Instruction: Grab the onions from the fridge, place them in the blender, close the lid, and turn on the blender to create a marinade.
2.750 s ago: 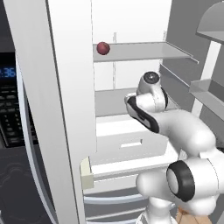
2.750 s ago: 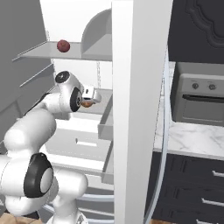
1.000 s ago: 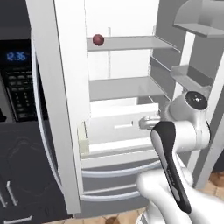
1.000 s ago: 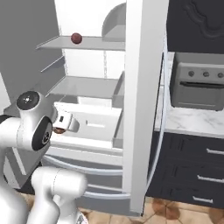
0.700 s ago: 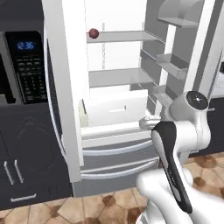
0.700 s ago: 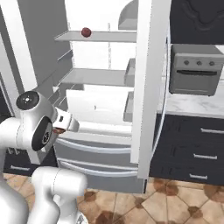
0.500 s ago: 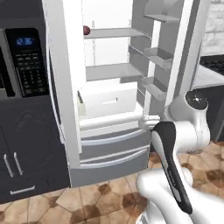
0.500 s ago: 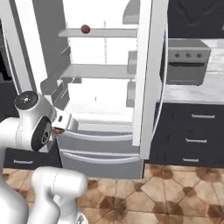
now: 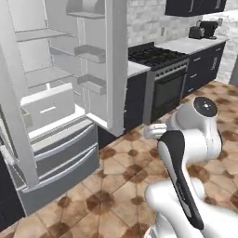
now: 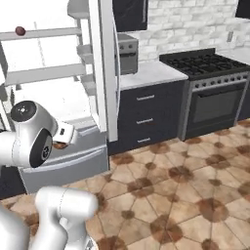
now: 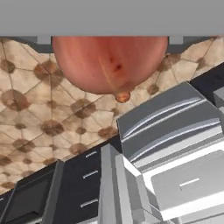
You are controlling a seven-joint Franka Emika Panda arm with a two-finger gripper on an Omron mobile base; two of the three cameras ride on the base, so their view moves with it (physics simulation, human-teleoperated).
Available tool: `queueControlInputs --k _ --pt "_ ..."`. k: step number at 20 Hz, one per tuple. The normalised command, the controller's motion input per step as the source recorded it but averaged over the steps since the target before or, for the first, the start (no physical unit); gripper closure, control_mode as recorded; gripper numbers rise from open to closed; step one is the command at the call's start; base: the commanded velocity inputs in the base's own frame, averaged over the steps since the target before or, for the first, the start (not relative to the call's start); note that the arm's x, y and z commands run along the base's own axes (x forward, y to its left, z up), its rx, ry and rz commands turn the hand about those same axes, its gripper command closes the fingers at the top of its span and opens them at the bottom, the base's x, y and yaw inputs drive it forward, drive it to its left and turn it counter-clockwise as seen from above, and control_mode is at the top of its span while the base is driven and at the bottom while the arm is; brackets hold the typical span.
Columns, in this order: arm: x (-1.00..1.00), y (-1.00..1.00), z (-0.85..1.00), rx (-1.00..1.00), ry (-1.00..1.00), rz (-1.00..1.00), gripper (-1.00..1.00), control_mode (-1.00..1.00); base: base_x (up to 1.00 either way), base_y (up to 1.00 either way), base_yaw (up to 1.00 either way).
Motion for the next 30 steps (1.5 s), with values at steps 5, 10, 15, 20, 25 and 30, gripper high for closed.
queueControlInputs --k 5,10,15,20,25,30 --pt "0.0 0.0 0.0 0.0 0.0 0.0 1.0 1.0 0.01 -0.14 -0.89" --pt "0.0 0.0 0.0 0.0 0.0 0.0 1.0 1.0 0.85 -0.4 -0.53" --pt "0.0 0.0 0.0 0.0 0.0 0.0 1.0 1.0 1.0 -0.02 -0.12" --pt "0.0 0.0 0.0 0.0 0.0 0.0 1.0 1.0 1.0 -0.14 0.27" --pt "0.0 0.0 0.0 0.0 0.0 0.0 1.0 1.0 1.0 -0.36 0.37" --pt "0.0 0.0 0.0 0.0 0.0 0.0 1.0 1.0 0.98 -0.66 0.33"
